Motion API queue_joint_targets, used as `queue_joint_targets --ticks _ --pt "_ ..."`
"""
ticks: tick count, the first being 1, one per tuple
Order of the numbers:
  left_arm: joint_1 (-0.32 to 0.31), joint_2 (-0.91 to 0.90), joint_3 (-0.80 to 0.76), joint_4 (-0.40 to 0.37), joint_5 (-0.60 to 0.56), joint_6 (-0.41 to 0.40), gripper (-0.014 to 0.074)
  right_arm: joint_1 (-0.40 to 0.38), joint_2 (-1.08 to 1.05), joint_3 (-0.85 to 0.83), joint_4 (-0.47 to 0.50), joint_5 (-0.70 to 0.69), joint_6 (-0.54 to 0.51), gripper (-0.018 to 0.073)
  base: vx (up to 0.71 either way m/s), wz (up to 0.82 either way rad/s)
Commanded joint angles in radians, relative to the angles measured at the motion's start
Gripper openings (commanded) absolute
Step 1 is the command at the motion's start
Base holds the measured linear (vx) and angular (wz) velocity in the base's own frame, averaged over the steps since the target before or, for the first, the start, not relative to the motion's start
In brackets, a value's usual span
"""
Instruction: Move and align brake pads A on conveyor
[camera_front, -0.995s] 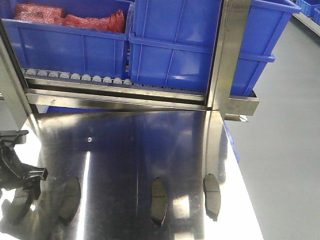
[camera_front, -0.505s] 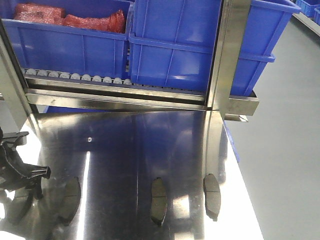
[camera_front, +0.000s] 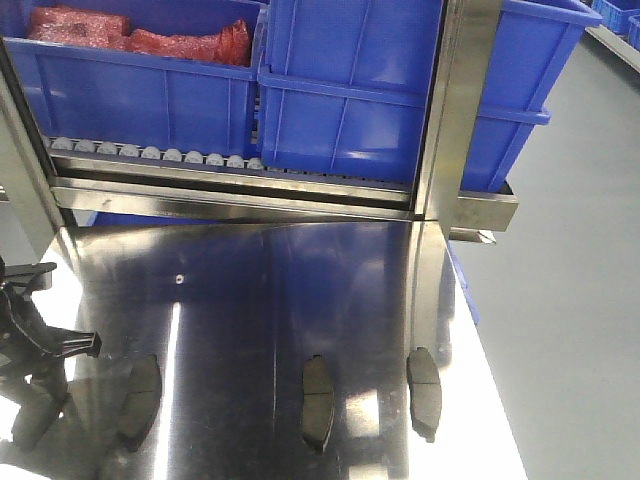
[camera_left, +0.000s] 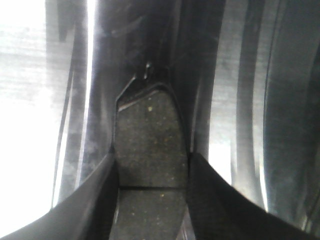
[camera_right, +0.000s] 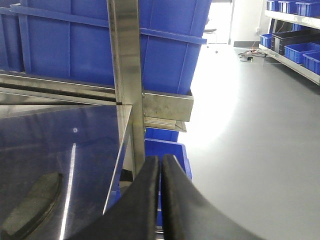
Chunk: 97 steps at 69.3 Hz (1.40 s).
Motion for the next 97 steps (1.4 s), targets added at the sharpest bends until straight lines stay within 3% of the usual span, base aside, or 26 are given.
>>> queue_joint_targets --ticks 1,32,61,80,97 --pt "-0.004 -0.088 -0.023 -0.008 0.000 0.015 -0.0007 -0.003 -0.012 0.011 -0.007 -0.075 -0.002 -0.0007 0.00 0.00" --pt "-0.004 -0.442 0.000 0.046 -0.060 0.034 -0.0007 -0.003 -0.012 0.011 -0.007 -0.075 -0.002 -0.0007 0.00 0.00" --pt "-0.004 -0.996 0.307 0.046 -0.250 0.032 -0.0007 -0.003 -0.012 0.011 -0.007 -0.075 -0.002 -0.0007 0.00 0.00" --pt "-0.004 -1.381 0.490 0.046 -0.251 0.032 -0.0007 -0.003 -0.012 0.011 -0.007 -0.075 -0.002 -0.0007 0.00 0.00" --pt "-0.004 -1.588 0.572 0.046 -0.186 0.032 -0.0007 -0.003 -0.012 0.011 -0.007 -0.075 -0.002 -0.0007 0.00 0.00"
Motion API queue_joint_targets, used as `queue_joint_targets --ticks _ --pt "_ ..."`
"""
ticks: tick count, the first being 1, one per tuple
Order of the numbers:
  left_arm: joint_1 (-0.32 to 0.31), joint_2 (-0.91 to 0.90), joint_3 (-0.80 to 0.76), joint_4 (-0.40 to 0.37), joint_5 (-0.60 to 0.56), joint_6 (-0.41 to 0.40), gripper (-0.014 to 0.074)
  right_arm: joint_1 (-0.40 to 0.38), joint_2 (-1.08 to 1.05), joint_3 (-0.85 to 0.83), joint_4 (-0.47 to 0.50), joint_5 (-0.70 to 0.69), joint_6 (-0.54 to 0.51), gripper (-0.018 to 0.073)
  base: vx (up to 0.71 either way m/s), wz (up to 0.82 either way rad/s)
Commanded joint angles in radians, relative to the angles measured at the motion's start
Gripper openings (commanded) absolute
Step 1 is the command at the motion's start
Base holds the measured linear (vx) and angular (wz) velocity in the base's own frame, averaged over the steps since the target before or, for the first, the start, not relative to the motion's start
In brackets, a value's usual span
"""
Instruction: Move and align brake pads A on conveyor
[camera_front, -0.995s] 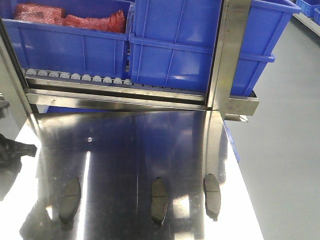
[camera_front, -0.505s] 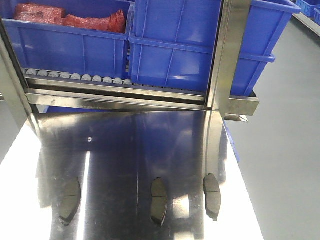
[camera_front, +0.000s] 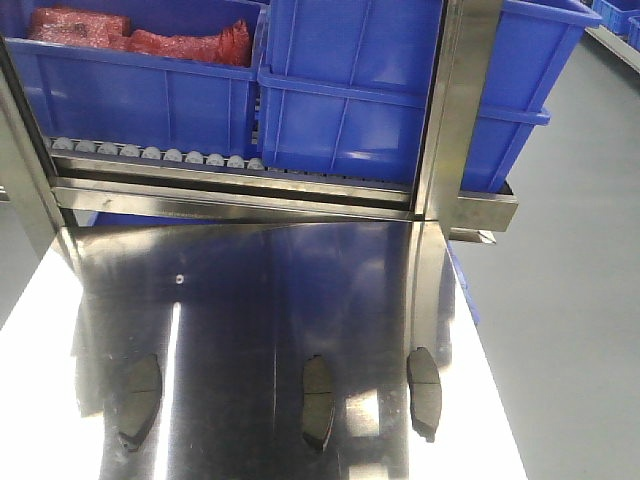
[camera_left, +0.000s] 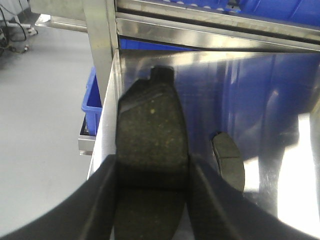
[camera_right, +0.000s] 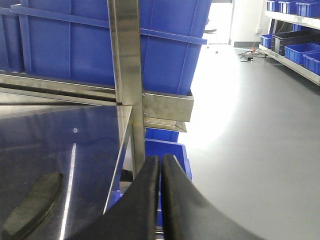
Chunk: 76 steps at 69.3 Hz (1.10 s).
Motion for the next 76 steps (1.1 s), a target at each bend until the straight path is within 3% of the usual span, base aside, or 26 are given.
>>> queue_joint_targets --ticks 1,9,76 --pt "-0.004 -0.040 -0.009 0.000 -0.042 0.001 -0.0007 -0.003 -0.012 0.011 -0.007 -0.075 -0.002 -0.0007 0.00 0.00" --pt "-0.004 -0.067 -0.001 0.000 -0.006 0.003 -0.0007 -0.003 -0.012 0.011 -0.007 -0.075 -0.002 -0.0007 0.00 0.00" --pt "-0.004 -0.069 -0.001 0.000 -0.039 0.003 -0.0006 -0.003 -0.012 0.011 -0.007 -0.075 -0.002 -0.0007 0.00 0.00"
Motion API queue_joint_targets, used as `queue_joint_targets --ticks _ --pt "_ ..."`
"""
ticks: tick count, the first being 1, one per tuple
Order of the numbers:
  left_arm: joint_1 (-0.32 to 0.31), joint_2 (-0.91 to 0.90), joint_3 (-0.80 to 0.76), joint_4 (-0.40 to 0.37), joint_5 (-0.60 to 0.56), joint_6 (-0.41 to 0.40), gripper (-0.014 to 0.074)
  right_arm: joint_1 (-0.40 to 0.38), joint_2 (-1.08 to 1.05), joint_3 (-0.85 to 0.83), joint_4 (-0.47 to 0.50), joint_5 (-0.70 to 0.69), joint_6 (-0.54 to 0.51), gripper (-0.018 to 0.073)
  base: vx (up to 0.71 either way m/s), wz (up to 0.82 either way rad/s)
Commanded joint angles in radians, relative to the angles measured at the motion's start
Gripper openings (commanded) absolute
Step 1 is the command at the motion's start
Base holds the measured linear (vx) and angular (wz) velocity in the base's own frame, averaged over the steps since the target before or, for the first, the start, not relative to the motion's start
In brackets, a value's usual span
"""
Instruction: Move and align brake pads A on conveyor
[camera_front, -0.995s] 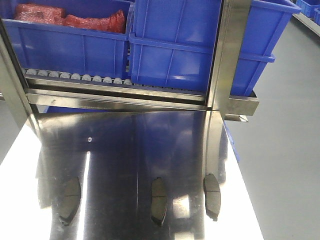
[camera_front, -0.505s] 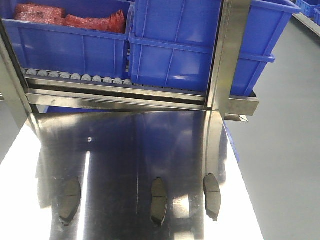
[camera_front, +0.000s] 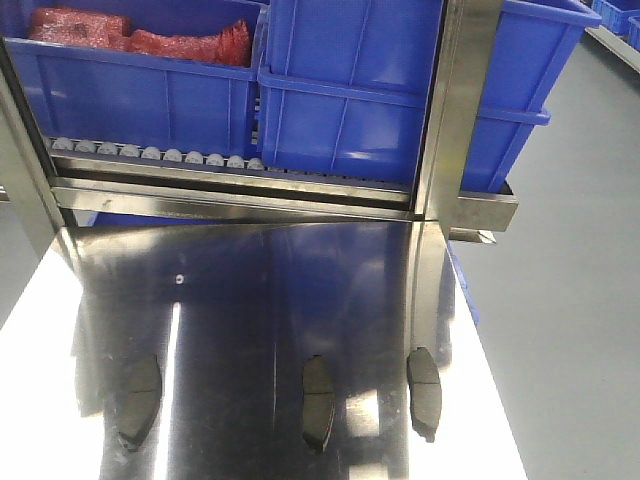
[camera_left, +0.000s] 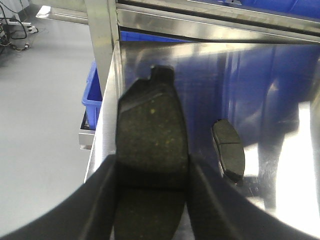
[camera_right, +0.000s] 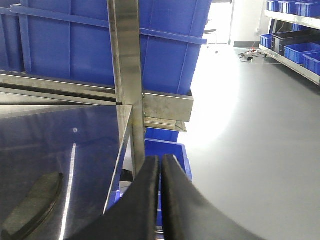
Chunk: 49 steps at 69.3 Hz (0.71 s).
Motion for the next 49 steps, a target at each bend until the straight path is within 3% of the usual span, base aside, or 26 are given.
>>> queue_joint_targets --ticks 1,36,43,49 --pt "-0.004 0.013 -0.029 0.000 -0.098 0.002 -0.0006 -0.003 -0.012 0.011 -0.007 -0.075 -0.002 -0.0007 0.00 0.00" --pt "-0.004 0.013 -0.029 0.000 -0.098 0.002 -0.0006 -0.003 -0.012 0.011 -0.007 -0.064 -0.002 -0.0007 0.00 0.00" --pt "-0.004 0.013 -0.029 0.000 -0.098 0.002 -0.0006 -0.003 -0.012 0.009 -0.007 -0.107 -0.002 -0.0007 0.00 0.00" --pt "-0.004 0.013 -0.029 0.000 -0.098 0.002 -0.0006 -0.003 -0.012 0.009 -0.005 -0.222 0.004 -0.0007 0.00 0.00"
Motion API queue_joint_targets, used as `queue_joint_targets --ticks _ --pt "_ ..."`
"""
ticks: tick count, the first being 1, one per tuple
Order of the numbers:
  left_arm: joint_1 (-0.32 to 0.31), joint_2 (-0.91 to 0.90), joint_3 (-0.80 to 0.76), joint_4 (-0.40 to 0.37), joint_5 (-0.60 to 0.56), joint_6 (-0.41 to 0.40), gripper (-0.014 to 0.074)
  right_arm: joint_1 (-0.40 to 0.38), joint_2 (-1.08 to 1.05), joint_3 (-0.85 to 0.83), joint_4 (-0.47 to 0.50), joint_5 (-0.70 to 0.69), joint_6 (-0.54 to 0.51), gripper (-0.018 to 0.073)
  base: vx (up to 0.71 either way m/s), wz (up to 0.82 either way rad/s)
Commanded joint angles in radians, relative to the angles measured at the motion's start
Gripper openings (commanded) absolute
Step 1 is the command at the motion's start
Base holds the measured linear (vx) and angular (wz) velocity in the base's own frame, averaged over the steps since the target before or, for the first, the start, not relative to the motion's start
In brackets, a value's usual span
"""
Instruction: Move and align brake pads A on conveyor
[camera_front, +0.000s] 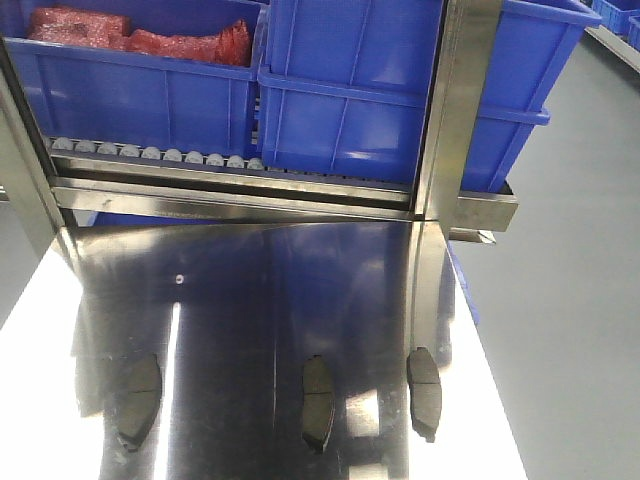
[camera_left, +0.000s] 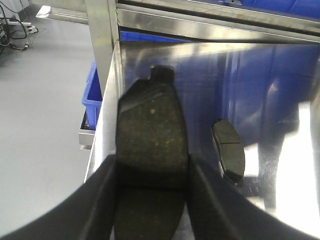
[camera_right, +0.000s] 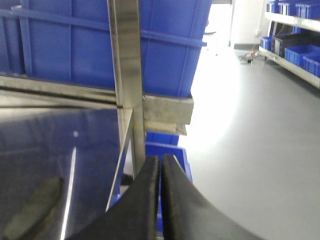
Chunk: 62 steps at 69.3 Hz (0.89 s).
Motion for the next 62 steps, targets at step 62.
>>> queue_joint_targets --ticks 62 --pt "-0.004 0.013 -0.029 0.000 -0.098 0.002 -0.0006 -0.003 0.482 -0.626 -0.059 0.075 0.126 0.0246 0.00 0.00"
